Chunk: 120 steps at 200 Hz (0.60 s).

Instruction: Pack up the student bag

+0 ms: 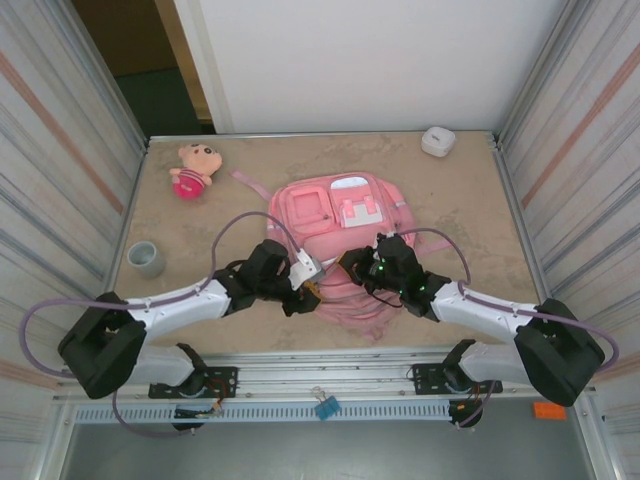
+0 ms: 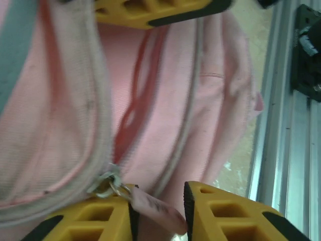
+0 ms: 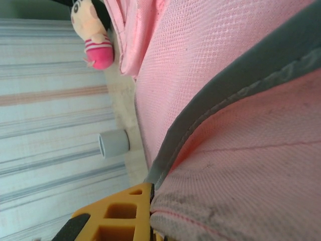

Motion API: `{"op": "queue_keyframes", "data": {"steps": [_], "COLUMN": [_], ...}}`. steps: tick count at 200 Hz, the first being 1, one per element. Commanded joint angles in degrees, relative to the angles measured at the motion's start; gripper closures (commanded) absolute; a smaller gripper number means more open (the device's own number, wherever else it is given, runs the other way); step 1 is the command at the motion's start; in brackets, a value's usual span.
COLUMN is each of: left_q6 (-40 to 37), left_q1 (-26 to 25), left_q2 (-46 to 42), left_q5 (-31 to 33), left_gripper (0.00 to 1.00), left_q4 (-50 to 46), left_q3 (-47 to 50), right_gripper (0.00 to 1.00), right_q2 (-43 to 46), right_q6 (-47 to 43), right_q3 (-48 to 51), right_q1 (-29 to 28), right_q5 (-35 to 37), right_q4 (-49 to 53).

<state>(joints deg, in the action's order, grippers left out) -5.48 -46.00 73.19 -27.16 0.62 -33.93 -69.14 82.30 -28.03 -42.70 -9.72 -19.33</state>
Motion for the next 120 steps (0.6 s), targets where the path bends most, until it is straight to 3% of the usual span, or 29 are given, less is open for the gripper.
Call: {"op": "queue_keyframes", "data": {"steps": [1, 28, 47, 83, 120], "left_q6": [-6.8, -18.6, -25.5, -38.5, -43.8], "left_q1": [-1.5, -1.6, -1.5, -1.6, -1.5], "left_q2": [-5.7, -10.3, -13.3, -13.7, -5.9], "left_q5": [-1.2, 3.4, 9.1, 15.6, 17.2], "left_gripper": [0.57, 0.43, 0.34, 0.26, 0.24], "left_q4": [-1.6, -12.3, -14.2, -9.1, -0.9], "left_q3": [-0.1, -2.0, -1.7, -0.2, -2.7], "right_gripper": [1.0, 1.0, 1.0, 1.0, 1.0], "right_q2": [1.5, 3.9, 3.2, 0.2, -0.3], "right_q6": [-6.7, -20.2, -27.8, -39.5, -43.7], "right_q3": [-3.0, -7.7, -10.6, -16.5, -19.0], "right_q1": [1.2, 4.3, 8.4, 13.7, 16.6], "right_q5": [-2.5, -9.7, -18.5, -27.9, -31.0], "right_q4": [3.9, 19.3, 26.0, 36.0, 39.2]}}
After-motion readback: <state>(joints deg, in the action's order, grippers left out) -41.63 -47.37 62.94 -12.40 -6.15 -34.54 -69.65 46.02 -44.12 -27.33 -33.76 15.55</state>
